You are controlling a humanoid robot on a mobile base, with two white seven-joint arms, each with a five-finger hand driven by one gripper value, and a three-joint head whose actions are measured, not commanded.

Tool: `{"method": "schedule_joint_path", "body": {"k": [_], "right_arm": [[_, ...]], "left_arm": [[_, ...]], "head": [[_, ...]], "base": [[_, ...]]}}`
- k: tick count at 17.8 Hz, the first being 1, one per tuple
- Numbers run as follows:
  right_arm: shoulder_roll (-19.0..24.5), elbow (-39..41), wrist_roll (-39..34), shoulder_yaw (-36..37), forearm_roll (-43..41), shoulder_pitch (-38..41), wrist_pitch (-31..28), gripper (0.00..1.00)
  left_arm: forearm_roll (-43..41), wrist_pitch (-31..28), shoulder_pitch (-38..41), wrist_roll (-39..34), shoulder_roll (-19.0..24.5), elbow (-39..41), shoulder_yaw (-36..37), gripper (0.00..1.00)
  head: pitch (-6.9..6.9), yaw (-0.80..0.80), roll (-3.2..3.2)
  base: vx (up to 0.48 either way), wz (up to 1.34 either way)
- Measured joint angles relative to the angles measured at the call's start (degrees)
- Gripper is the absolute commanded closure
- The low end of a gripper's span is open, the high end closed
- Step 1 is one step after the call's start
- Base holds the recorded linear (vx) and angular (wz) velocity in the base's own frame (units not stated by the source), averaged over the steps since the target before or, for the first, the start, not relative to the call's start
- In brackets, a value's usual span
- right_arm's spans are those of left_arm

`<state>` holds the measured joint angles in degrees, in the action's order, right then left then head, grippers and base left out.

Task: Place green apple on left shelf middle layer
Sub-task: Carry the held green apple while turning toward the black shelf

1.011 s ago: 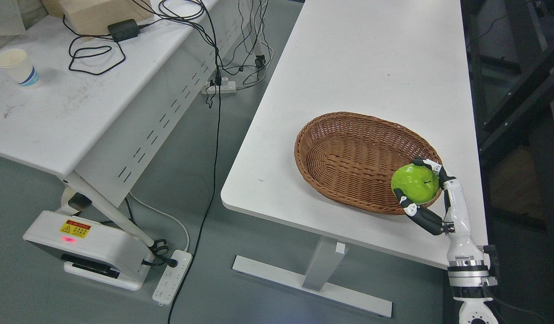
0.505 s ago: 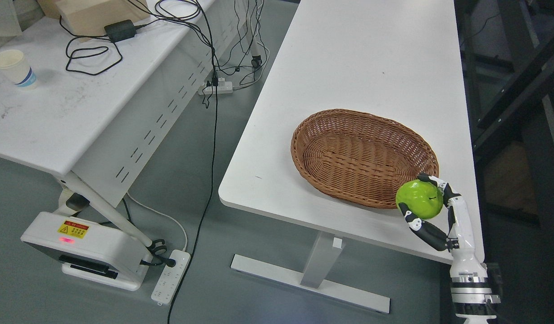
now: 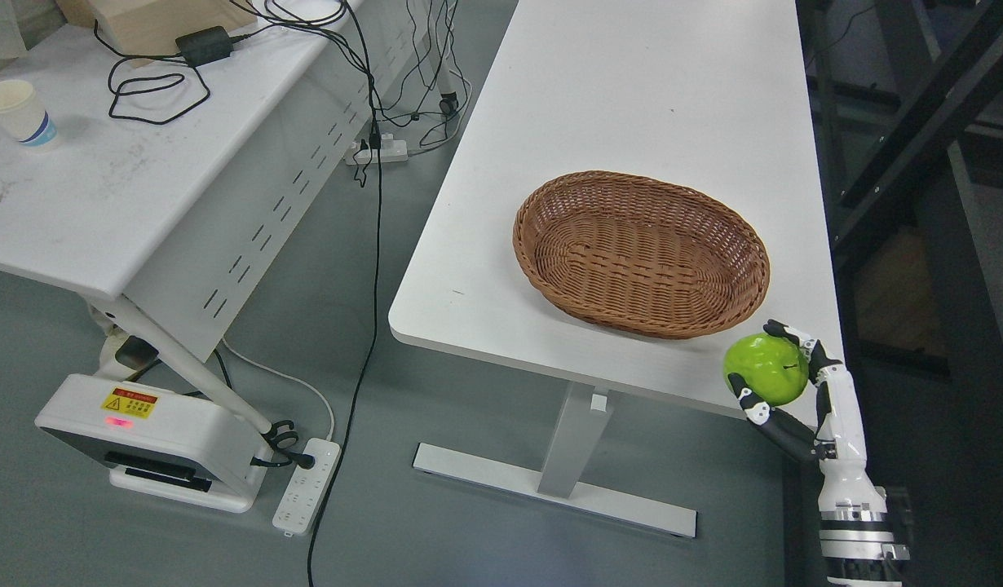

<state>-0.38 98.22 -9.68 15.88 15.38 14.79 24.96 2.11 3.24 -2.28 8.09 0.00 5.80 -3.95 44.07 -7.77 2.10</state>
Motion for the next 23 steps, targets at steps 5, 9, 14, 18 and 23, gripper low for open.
{"method": "schedule_joint_path", "body": {"k": [5, 9, 14, 18, 23], "right_arm": [[0.13, 0.02, -0.04, 0.14, -0.17, 0.13, -0.09, 1.0], [0.21, 0.01, -0.21, 0.08, -0.22, 0.34, -0.13, 1.0], [0.26, -0.12, -2.34, -2.08, -0.24, 1.82, -0.25, 1.0], [0.31, -0.26, -2.77, -4.17, -0.25, 2.81, -0.03, 1.0], [0.32, -0.39, -2.85, -5.79, -0.26, 3.36, -0.02, 1.0]], "left_arm": [[0.0, 0.03, 0.0, 0.0, 0.0, 0.0, 0.0, 0.0], [0.0, 0.05, -0.01, 0.0, 0.0, 0.0, 0.0, 0.0], [0.0, 0.07, -0.01, 0.0, 0.0, 0.0, 0.0, 0.0], [0.0, 0.08, -0.01, 0.0, 0.0, 0.0, 0.0, 0.0], [-0.01, 0.08, 0.0, 0.0, 0.0, 0.0, 0.0, 0.0]], "head": [[0.0, 0.0, 0.0], [0.01, 0.0, 0.0], [0.01, 0.0, 0.0], [0.01, 0.0, 0.0], [0.01, 0.0, 0.0]], "base": [[-0.081, -0.18], [-0.074, -0.4], [-0.11, -0.22], [-0.153, -0.08], [-0.208, 0.05]]}}
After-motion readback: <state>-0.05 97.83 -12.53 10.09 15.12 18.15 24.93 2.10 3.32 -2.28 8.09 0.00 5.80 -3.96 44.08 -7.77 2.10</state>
